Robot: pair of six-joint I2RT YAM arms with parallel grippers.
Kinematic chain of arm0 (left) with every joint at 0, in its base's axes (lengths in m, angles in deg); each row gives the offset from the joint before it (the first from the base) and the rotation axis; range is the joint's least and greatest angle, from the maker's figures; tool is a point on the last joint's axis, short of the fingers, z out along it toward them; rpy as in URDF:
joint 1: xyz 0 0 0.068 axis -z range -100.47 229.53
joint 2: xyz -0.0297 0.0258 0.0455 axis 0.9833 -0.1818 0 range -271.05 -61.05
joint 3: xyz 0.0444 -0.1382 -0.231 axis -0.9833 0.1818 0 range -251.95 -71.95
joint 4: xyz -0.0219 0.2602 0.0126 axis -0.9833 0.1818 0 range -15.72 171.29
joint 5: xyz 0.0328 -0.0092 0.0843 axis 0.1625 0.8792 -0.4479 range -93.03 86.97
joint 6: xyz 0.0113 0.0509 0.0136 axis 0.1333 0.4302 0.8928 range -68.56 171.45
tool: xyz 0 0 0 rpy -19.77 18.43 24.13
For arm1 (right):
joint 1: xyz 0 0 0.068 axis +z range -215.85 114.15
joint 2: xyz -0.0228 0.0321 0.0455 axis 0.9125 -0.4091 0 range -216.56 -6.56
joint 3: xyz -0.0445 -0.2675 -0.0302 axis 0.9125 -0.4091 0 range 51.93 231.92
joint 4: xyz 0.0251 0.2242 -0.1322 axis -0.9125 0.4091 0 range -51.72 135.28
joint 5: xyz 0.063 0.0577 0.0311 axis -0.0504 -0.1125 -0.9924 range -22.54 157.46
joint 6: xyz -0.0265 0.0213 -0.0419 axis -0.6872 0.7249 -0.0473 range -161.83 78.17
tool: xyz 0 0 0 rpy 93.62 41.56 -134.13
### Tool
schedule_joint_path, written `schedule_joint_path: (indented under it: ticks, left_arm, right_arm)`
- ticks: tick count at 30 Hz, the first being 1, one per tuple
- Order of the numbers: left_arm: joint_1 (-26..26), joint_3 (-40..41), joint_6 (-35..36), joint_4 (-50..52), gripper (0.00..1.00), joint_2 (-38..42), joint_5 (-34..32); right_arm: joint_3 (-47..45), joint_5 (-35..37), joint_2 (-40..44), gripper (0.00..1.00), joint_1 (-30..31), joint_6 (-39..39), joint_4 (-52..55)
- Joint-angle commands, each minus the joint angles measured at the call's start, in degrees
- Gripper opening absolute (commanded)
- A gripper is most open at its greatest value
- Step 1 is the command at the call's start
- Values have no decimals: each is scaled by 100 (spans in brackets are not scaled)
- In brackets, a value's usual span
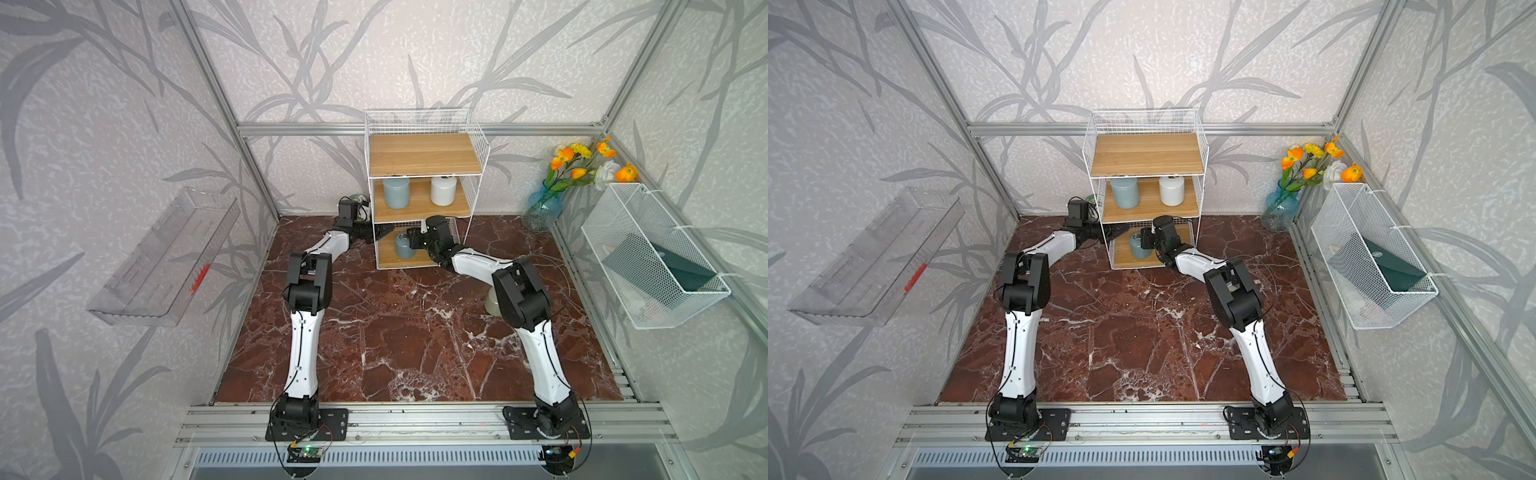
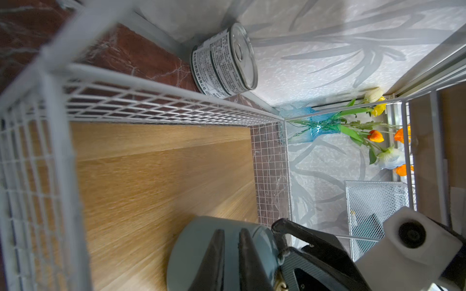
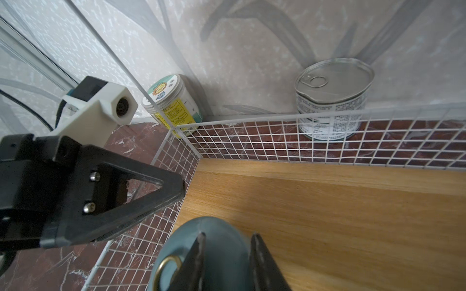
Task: Remove the tea canisters from the shelf
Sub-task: Move the tea canister to the shelf.
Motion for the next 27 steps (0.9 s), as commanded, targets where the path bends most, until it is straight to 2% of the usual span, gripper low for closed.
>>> schedule_joint_path:
  ticks: [1,7,13,18,22,25,27]
  left_arm:
    - [209,-249,211,326,15,-143,170]
    - [283,-326,191,372,14,-253,357]
    - [407,-455,491,770,14,-289,511]
    - [390,-65,525,631,14,-64,419]
    - [313,434,286,91,16,194,317]
    - [221,927,-122,-717,21,431,252]
    - [153,1233,-363,-1271,22,600,174]
  right_arm:
    - [-329,-244,181,31,-17,-57,298]
    - [-537,-420,329,31,29,-65,274]
    - [-566,-638,443,31,165,-187,403]
    - [-959,-624,725,31,223,-135,319]
    - [-1360,-533,1032,30,272,-126,227]
    - [-1592,-407,1253,31,319,-193,192]
    - [-1719,-311,1386,37,363,-230,150]
